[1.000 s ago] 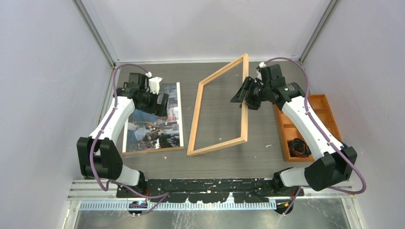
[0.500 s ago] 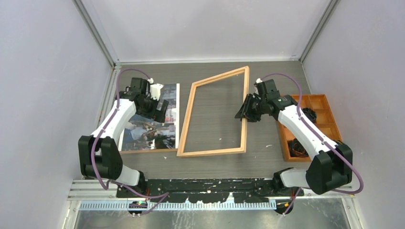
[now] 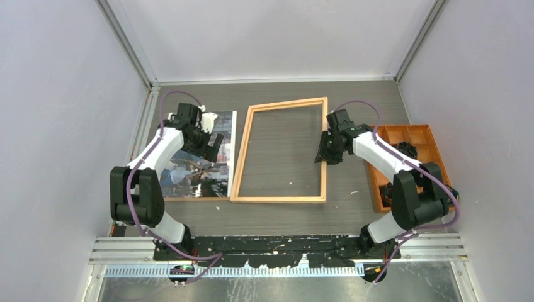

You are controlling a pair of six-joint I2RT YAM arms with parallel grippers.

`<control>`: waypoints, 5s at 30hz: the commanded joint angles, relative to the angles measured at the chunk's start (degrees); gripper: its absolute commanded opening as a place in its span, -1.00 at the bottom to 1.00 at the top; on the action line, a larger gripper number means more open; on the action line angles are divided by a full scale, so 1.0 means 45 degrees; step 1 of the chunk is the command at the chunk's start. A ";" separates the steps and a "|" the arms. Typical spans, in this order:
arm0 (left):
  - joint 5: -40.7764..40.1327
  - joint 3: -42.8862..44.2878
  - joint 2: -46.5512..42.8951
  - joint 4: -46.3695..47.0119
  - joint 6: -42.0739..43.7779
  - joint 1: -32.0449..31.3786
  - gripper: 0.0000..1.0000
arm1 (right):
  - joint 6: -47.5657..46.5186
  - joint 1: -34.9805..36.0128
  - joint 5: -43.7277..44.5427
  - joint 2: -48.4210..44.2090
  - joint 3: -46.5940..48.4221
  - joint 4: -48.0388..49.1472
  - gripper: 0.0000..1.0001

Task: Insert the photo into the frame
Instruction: Turn over the photo frame at the center of the board, then adjust the photo frame at the center of the board, then pick up the photo frame item at the center of the board.

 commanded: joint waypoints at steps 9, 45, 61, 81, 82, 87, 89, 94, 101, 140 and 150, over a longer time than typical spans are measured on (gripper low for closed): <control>-0.0380 -0.0189 0.0258 0.0750 0.0615 -0.0064 1.00 | -0.0443 0.0878 0.2762 0.2461 0.0709 -0.0874 -0.44; 0.1030 0.0025 -0.1288 -0.1344 0.1596 0.2794 1.00 | 0.2801 0.4039 0.4826 0.3216 0.3129 -0.1118 0.47; -0.1080 -0.1292 -0.1116 0.0185 0.1202 -0.1664 1.00 | 0.0910 0.0720 0.3542 0.3786 0.3712 -0.1658 0.41; -0.0127 0.1478 0.0282 -0.0746 0.1213 0.6271 1.00 | 0.2034 0.5164 0.2242 0.8120 0.9140 -0.0159 0.87; -0.0229 0.1456 0.0305 -0.0697 0.1235 0.6502 1.00 | 0.2006 0.5247 0.2252 0.8277 0.9295 -0.0178 0.88; -0.2252 0.1642 0.0754 0.0155 0.1266 0.7341 0.99 | 0.1771 0.5544 0.2802 0.8444 0.9853 -0.0644 0.89; -0.2941 0.1804 0.1079 0.0526 0.1239 0.7671 1.00 | 0.1592 0.5735 0.3503 0.8207 1.0145 -0.0839 0.88; -0.4038 0.2085 0.1930 0.1022 0.1096 0.7831 0.99 | 0.1278 0.6292 0.4484 0.8042 1.1484 -0.1052 0.87; -0.3429 0.2374 0.2522 0.0309 0.0783 0.7855 0.99 | 0.0802 0.6890 0.4745 0.9861 1.4295 -0.1023 1.00; -0.4235 0.3145 0.3917 0.2222 0.0512 0.8190 0.96 | 0.3744 0.6680 0.4359 1.2334 1.4283 0.2060 1.00; -0.4320 0.2567 0.4850 0.2806 0.0282 0.7933 0.95 | 0.4423 0.6747 0.4211 1.2340 1.3713 0.1368 1.00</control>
